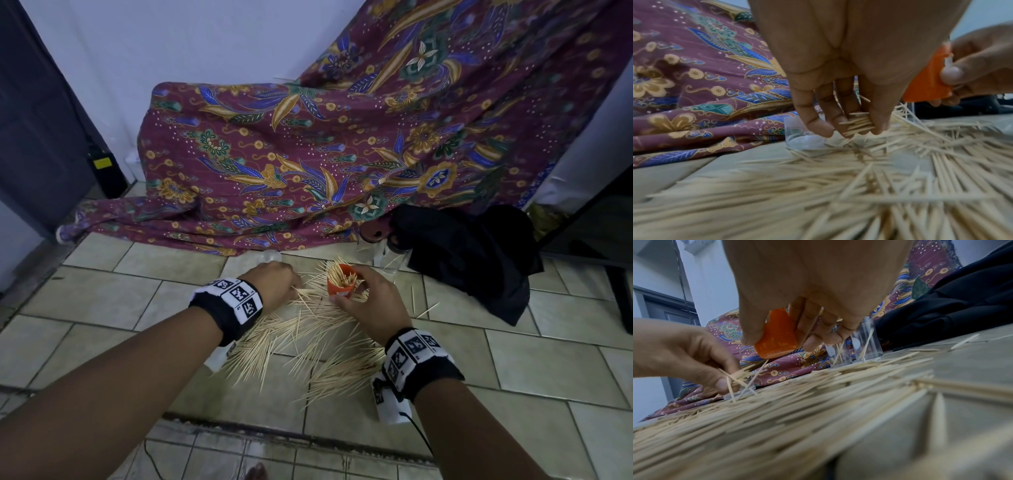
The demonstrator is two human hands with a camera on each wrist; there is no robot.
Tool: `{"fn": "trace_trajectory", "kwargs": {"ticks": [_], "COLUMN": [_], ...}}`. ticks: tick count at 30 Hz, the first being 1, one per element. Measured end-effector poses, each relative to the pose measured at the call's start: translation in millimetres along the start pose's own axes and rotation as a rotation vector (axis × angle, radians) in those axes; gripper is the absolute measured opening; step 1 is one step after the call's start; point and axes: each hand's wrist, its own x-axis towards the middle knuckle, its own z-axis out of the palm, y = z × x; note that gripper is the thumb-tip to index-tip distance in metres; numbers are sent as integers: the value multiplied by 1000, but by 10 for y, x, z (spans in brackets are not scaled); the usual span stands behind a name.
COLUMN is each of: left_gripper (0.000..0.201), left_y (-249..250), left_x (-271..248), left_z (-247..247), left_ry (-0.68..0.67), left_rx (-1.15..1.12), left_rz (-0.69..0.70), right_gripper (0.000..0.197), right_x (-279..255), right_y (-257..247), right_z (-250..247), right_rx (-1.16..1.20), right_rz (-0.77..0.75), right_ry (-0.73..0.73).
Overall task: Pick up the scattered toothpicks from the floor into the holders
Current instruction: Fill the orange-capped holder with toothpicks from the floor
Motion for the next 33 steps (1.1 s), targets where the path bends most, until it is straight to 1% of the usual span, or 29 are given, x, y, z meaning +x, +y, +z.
{"fn": "trace_trajectory", "kwargs": {"ticks": [3,7,11,13,18,23,26,29,33], "left_gripper": [23,22,21,22,24,24,25,23,14], "left_y": [-9,14,24,62,231,498,638,735,900], "left_x": [-35,-109,-152,-144,-68,-8,-12,9,29], "left_z": [-112,-354,-603,-703,-856,-948,-981,-993,-1048], "left_ry": [32,90,128,140,69,-74,-108,-129,-147], "left_rx": [-47,-63,-53,-19,126,451,595,657,714], "left_rz": [-1,13,58,102,220,302,312,300,318], "right_gripper": [57,57,57,55,56,57,58,57,55], "right_x": [-1,-5,2,2,6,-1,-1,1,-1], "right_y": [-9,1,2,-1,-9,-26,-32,-36,-58], "right_z": [-11,3,32,34,41,48,55,61,57], "right_rx": [-6,-4,1,3,-11,-31,-48,-63,-84], "right_rz": [-1,-13,-20,-23,-27,-37,-37,-50,-69], "right_ry": [-1,8,3,0,-1,-4,-10,-2,-9]}}
